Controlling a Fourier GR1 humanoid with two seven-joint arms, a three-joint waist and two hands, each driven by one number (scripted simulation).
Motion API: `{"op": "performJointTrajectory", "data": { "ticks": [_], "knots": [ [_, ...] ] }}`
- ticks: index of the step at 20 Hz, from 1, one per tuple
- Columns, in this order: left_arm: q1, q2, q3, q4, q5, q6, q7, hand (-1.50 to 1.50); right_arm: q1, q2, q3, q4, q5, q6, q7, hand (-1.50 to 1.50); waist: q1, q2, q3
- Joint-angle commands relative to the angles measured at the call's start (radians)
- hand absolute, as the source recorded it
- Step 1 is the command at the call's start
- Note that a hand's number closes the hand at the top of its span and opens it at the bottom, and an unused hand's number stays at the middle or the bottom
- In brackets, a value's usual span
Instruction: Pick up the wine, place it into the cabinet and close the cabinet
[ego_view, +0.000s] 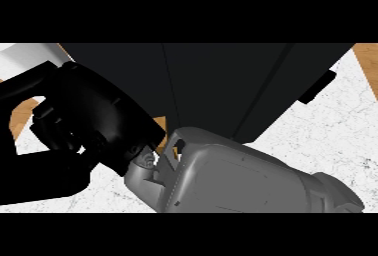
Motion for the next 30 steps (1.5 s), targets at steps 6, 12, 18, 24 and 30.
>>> {"op": "performJointTrajectory", "data": {
  "ticks": [6,12,18,24,30],
  "knots": [
    [-0.048,0.028,0.057,0.001,0.035,-0.003,0.043,-1.5,-0.103,0.002,-0.055,0.3,-0.409,0.389,0.031,1.5,0.005,0.012,0.001],
    [-0.018,0.043,0.123,-0.007,0.073,-0.023,0.076,-1.5,-0.127,0.002,-0.115,0.577,-0.32,0.422,-0.23,1.5,-0.014,0.005,0.002],
    [-0.013,0.033,0.154,0.028,0.077,-0.033,0.082,-1.5,-0.165,-0.049,-0.202,0.729,-0.273,0.41,-0.323,1.5,-0.04,0.003,0.002],
    [-0.022,0.045,0.137,-0.019,0.095,-0.052,0.11,-1.5,-0.108,-0.134,-0.193,0.778,-0.268,0.454,-0.39,1.5,-0.04,0.011,0.003],
    [-0.046,0.04,0.107,-0.042,0.111,-0.046,0.133,-1.5,-0.089,-0.163,-0.221,0.793,-0.29,0.465,-0.434,1.5,-0.069,0.019,0.003]
  ]
}}
